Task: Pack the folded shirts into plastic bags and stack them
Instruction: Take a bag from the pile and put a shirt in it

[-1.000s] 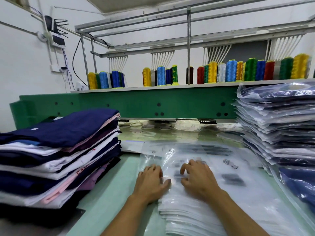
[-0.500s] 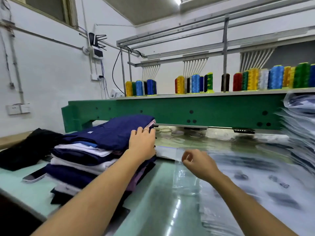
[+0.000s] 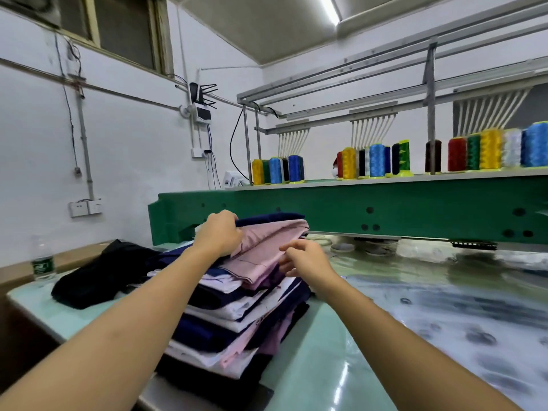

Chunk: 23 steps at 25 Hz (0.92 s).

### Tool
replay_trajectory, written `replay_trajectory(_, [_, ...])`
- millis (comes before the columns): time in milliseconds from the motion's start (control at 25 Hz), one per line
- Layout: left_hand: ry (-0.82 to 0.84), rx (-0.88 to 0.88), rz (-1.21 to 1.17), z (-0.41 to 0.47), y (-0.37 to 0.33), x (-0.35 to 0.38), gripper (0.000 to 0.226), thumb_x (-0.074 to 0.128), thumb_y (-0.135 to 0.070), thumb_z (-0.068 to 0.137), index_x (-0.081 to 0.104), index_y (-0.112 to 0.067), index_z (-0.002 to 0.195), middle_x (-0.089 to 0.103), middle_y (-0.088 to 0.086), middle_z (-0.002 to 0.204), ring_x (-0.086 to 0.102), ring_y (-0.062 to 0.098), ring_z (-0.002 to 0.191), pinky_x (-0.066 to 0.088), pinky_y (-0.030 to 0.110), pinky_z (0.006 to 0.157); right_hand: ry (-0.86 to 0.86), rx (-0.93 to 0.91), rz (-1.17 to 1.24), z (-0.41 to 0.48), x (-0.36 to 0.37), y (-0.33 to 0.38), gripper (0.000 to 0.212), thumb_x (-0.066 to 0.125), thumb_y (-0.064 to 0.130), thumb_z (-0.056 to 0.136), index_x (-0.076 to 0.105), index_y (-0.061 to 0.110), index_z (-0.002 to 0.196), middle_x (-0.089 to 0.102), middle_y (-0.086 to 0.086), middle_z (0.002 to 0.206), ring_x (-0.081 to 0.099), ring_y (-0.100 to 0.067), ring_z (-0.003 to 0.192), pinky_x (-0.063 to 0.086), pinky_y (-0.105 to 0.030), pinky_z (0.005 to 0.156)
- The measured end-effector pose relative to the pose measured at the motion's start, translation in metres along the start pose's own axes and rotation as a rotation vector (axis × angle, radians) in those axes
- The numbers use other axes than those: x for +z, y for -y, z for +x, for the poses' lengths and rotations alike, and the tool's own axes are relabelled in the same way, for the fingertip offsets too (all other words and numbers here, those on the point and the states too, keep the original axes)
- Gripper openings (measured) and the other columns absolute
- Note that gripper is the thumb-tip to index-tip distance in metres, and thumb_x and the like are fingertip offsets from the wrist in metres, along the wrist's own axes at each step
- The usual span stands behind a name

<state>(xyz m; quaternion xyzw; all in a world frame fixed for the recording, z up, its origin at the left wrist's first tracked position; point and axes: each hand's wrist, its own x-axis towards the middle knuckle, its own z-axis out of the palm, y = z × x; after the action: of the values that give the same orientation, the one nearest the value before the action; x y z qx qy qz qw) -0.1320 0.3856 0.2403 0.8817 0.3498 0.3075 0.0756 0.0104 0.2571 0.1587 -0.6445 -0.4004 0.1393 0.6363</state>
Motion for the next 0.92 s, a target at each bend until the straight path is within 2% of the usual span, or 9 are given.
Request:
replay_trajectory(80, [-0.007,-0.039,-0.122,0.004,-0.001,-0.005,0.016,0.058,-0.017,0.084,0.073,-0.023,0.088,0.070,0.010,0.087,0.065,0.035,0.085,0.058,0.043,0.080,-0.027,0.000,0.051,0.007,0.010,0.005,0.023,0.045,0.005,0.095,0.067,0.009,0.101,0.070,-0.010,0.088,0.064,-0.017,0.072,0.055,-0.028,0.063])
replay_trajectory(200, [0.006,-0.157,-0.364,0.009,0.000,-0.007,0.018,0.068,-0.022,0.078,0.068,-0.017,0.060,0.070,0.008,0.080,0.065,0.035,0.087,0.056,0.046,0.087,-0.139,-0.032,0.045,0.020,0.022,0.008,0.022,0.051,0.008,0.093,0.069,0.012,0.106,0.070,-0.005,0.095,0.064,-0.018,0.085,0.057,-0.037,0.082])
replay_trajectory(320, [0.010,-0.248,-0.546,0.013,0.006,-0.006,0.016,0.072,-0.023,0.081,0.073,-0.020,0.066,0.071,0.006,0.086,0.065,0.032,0.091,0.054,0.047,0.093,-0.248,-0.124,0.039,0.031,0.028,0.009,0.025,0.056,0.011,0.092,0.071,0.017,0.110,0.071,0.004,0.098,0.064,-0.012,0.091,0.054,-0.032,0.087])
replay_trajectory(400, [-0.031,-0.180,-0.426,0.017,0.012,-0.005,0.010,0.068,-0.026,0.089,0.075,-0.021,0.085,0.073,0.006,0.091,0.067,0.029,0.089,0.056,0.045,0.088,-0.252,-0.118,0.061,0.037,0.030,0.011,0.023,0.056,0.011,0.092,0.071,0.019,0.108,0.072,0.003,0.098,0.066,-0.012,0.091,0.054,-0.030,0.084])
replay_trajectory(560, [-0.099,0.031,-0.099,0.020,0.019,0.000,0.017,0.060,-0.031,0.098,0.069,-0.018,0.103,0.070,0.006,0.093,0.066,0.030,0.086,0.057,0.047,0.082,-0.110,0.089,0.159,0.047,0.041,0.006,0.027,0.048,0.006,0.089,0.062,0.018,0.069,0.059,-0.007,0.074,0.057,-0.018,0.060,0.054,-0.035,0.063])
replay_trajectory(640, [-0.119,0.116,-0.046,0.019,0.020,0.002,0.016,0.058,-0.032,0.100,0.066,-0.020,0.107,0.069,0.005,0.096,0.065,0.030,0.088,0.056,0.047,0.083,-0.138,0.190,0.144,0.052,0.046,0.005,0.018,0.052,0.016,0.089,0.066,0.005,0.091,0.067,-0.016,0.090,0.068,-0.027,0.075,0.062,-0.046,0.078])
replay_trajectory(720, [-0.044,0.203,0.058,0.016,0.019,0.006,0.021,0.059,-0.040,0.097,0.062,-0.024,0.109,0.068,0.003,0.100,0.064,0.029,0.093,0.054,0.044,0.083,-0.193,0.271,0.084,0.056,0.050,0.005,0.030,0.055,0.025,0.087,0.062,0.003,0.105,0.067,-0.019,0.105,0.069,-0.037,0.094,0.058,-0.052,0.090])
replay_trajectory(840, [0.228,0.279,0.360,0.007,0.017,0.013,0.049,0.069,-0.057,0.079,0.056,-0.022,0.110,0.064,0.001,0.100,0.060,0.026,0.090,0.052,0.039,0.073,-0.093,0.344,0.334,0.057,0.054,0.012,0.038,0.061,0.030,0.092,0.061,0.004,0.121,0.070,-0.017,0.113,0.070,-0.036,0.096,0.059,-0.052,0.089])
replay_trajectory(920, [0.237,0.324,0.467,0.004,0.012,0.016,0.038,0.069,-0.039,0.080,0.058,-0.017,0.109,0.062,0.006,0.097,0.060,0.030,0.090,0.053,0.041,0.073,0.010,0.387,0.581,0.058,0.057,0.017,0.060,0.070,0.032,0.092,0.047,0.006,0.140,0.066,-0.017,0.125,0.071,-0.036,0.098,0.061,-0.053,0.082])
